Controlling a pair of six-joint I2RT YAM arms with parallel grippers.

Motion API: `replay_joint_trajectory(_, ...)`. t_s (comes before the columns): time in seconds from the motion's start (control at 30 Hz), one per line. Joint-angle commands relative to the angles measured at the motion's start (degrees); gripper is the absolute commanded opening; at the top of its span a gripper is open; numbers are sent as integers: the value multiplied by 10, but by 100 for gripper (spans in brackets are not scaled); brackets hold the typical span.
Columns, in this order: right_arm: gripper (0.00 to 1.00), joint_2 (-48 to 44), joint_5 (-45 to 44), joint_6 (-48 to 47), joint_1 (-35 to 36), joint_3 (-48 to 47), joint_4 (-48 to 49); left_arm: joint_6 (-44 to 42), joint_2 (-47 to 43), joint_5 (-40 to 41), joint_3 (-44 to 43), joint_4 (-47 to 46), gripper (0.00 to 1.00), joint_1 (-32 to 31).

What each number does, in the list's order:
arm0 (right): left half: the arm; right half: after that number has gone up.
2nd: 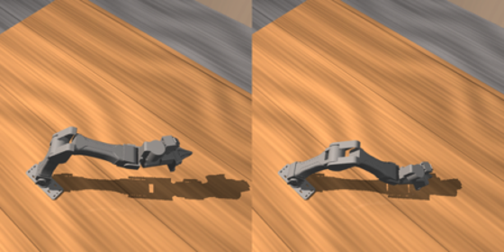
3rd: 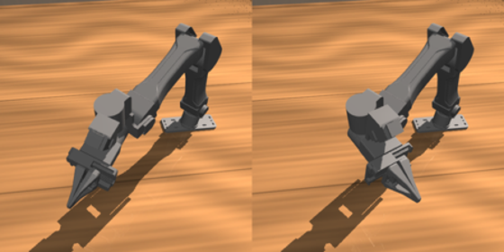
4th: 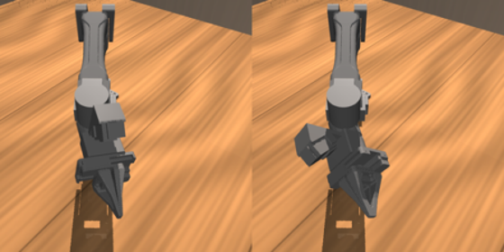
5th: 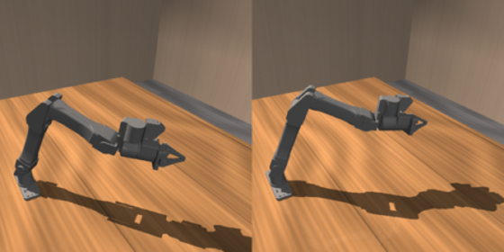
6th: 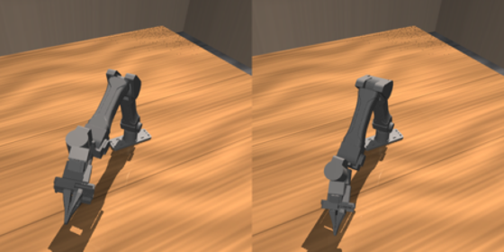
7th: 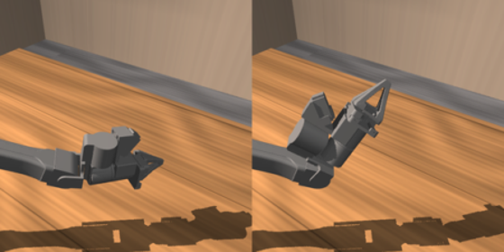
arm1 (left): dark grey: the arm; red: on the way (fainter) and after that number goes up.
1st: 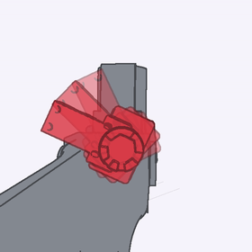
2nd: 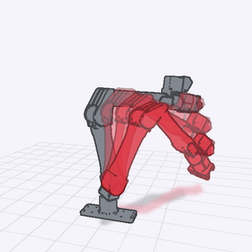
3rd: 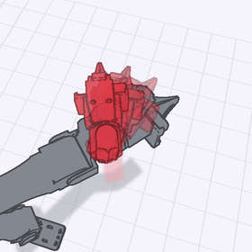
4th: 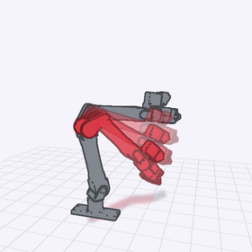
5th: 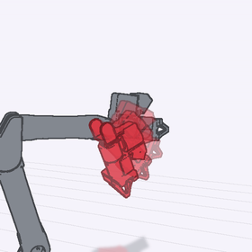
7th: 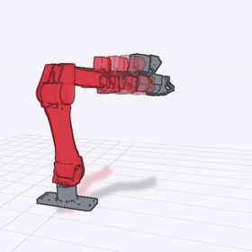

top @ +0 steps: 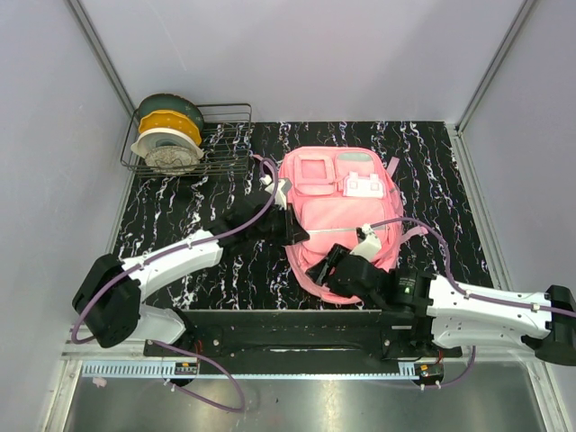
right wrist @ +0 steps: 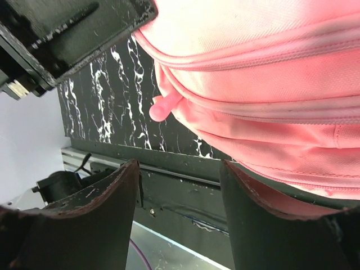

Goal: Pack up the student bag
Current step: Zip the student bag at the center of the board.

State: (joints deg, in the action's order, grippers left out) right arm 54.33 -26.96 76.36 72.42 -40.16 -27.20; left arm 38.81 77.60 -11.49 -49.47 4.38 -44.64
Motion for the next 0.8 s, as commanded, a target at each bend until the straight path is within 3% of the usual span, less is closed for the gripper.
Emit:
replay_joint_trajectory(0.0,64,-13,-44,21,-5,-9,21,-12,-37,-45,-29,-54,0,-1)
replay_joint_trajectory(0.27,57,47,56,-35,-81,-52,64,-11,-54,-57,-22,-57,0,-2)
replay_joint_trajectory(0.63,48,124,112,-56,-88,-87,88,-16,-49,-58,-38,-50,0,-2)
replay_joint_trajectory(0.77,47,132,87,-53,-89,-85,61,-21,-51,-58,-45,-46,0,-2)
